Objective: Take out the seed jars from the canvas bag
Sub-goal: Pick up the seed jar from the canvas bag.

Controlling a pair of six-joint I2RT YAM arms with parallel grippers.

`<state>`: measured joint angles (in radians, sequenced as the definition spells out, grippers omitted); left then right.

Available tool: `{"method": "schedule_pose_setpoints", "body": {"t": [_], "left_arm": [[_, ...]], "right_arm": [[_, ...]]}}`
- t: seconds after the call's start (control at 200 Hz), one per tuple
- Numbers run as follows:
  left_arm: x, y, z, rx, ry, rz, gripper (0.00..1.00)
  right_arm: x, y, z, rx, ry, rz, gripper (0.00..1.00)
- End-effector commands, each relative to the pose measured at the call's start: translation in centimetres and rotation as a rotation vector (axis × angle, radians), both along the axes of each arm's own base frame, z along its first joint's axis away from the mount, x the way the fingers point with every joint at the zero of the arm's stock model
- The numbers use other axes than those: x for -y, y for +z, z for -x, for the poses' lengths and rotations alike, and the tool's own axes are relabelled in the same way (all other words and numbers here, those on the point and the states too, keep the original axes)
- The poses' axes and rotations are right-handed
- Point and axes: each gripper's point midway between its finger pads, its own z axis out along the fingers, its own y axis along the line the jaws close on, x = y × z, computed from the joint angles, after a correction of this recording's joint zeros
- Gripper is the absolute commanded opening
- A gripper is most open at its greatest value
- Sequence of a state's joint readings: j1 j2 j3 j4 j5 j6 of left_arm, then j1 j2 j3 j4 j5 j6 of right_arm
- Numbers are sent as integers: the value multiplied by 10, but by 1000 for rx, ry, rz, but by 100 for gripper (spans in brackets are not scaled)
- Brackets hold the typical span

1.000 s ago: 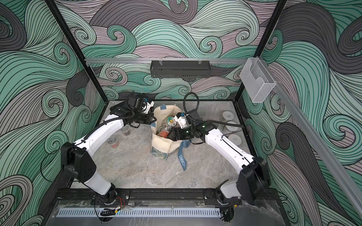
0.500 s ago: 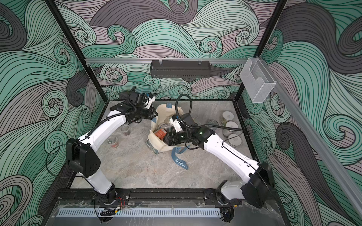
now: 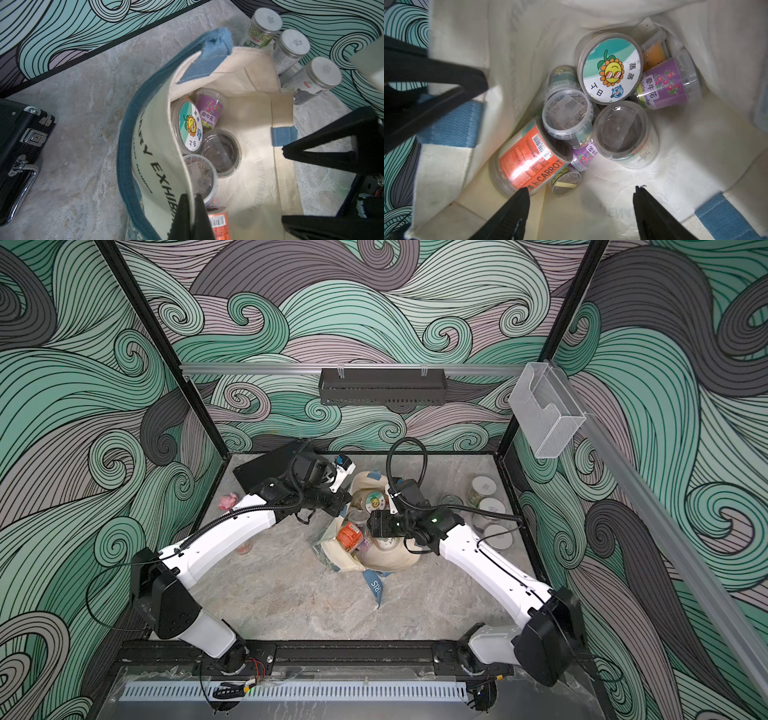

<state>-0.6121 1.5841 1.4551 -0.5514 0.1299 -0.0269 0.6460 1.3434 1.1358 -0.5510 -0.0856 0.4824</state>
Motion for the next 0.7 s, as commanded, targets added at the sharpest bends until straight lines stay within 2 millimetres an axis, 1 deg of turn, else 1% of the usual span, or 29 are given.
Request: {"method": "schedule_pose_setpoints", "body": {"t": [0.0, 0.11, 0.25, 0.325, 0.405, 0.55, 0.695], "left_arm": [[-6, -5, -1, 14, 9, -47, 0], [-5, -5, -3, 13, 11, -48, 0], [-8, -6, -4, 16, 23, -57, 0], [-7, -6, -4, 14, 24, -57, 0], [-8, -5, -5, 14, 27, -57, 0], [-11, -7, -8, 9, 42, -59, 0], [-15, -10, -11, 2, 61, -64, 0]], "right_arm": [[-8, 1, -6, 27, 27, -17, 80], [-5, -7, -9, 31, 39, 32, 79], [11, -18, -12, 55, 74, 182, 80], [23, -24, -13, 68, 93, 274, 83], [32, -28, -15, 82, 122, 346, 86], [32, -36, -18, 75, 175, 398, 90], [27, -54, -22, 53, 225, 433, 95]]}}
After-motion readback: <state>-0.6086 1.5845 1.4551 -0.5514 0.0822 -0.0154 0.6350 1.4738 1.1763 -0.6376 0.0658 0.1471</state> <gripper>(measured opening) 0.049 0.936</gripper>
